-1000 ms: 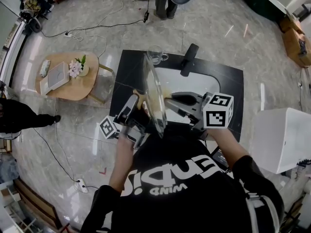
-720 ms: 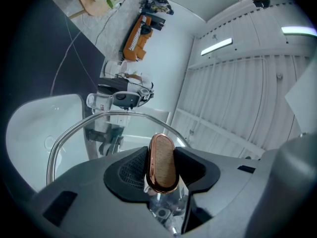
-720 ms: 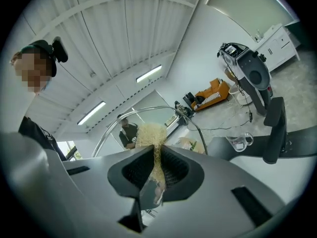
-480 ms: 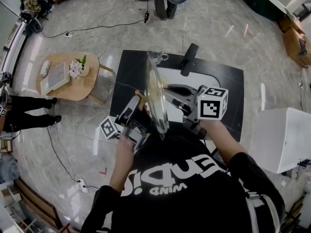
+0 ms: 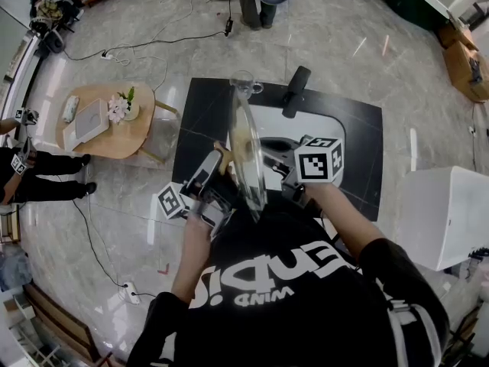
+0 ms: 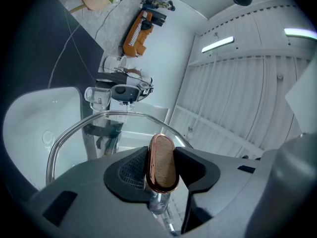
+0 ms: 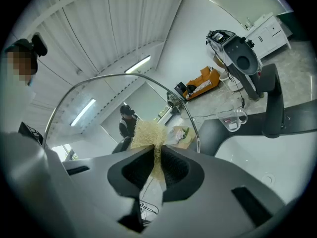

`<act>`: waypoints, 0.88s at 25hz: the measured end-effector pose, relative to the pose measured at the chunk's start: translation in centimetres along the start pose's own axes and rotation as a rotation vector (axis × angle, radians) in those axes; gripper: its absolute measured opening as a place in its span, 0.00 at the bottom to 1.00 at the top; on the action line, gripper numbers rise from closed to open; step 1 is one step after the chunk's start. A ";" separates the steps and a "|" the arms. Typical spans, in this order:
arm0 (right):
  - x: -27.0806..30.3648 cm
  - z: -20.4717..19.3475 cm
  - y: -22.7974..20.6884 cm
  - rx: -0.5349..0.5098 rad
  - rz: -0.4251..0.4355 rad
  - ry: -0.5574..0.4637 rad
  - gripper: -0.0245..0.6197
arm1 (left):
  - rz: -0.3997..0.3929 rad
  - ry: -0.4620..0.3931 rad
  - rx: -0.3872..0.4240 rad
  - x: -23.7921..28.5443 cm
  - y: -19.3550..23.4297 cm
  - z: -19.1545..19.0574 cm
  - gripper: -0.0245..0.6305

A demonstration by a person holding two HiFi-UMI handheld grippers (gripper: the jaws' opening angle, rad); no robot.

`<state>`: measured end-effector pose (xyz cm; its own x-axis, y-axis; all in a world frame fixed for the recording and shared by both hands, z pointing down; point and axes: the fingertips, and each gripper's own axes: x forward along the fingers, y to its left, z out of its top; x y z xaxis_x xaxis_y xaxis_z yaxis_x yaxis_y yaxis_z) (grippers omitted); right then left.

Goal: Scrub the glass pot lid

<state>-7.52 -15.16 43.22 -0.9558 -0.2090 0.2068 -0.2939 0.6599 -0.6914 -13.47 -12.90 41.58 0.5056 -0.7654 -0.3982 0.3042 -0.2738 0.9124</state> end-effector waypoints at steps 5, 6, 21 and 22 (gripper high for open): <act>0.9 -2.3 -2.6 0.004 -0.060 0.065 0.10 | 0.005 0.007 -0.003 -0.1 0.1 -0.3 0.31; 1.1 -2.9 -3.3 0.002 -0.076 0.080 0.10 | 0.003 0.008 -0.005 0.0 0.1 -0.3 0.31; 0.0 -7.2 -8.3 -0.004 -0.206 0.197 0.10 | -0.004 0.012 -0.009 0.2 -0.2 -0.9 0.31; -0.2 -7.2 -8.5 -0.001 -0.210 0.196 0.10 | -0.003 0.009 -0.009 0.1 -0.2 -0.9 0.31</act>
<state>-4.88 -15.46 54.03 -0.8575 -0.1973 0.4752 -0.4851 0.6178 -0.6188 -12.74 -12.45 41.27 0.5116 -0.7595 -0.4018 0.3131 -0.2708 0.9103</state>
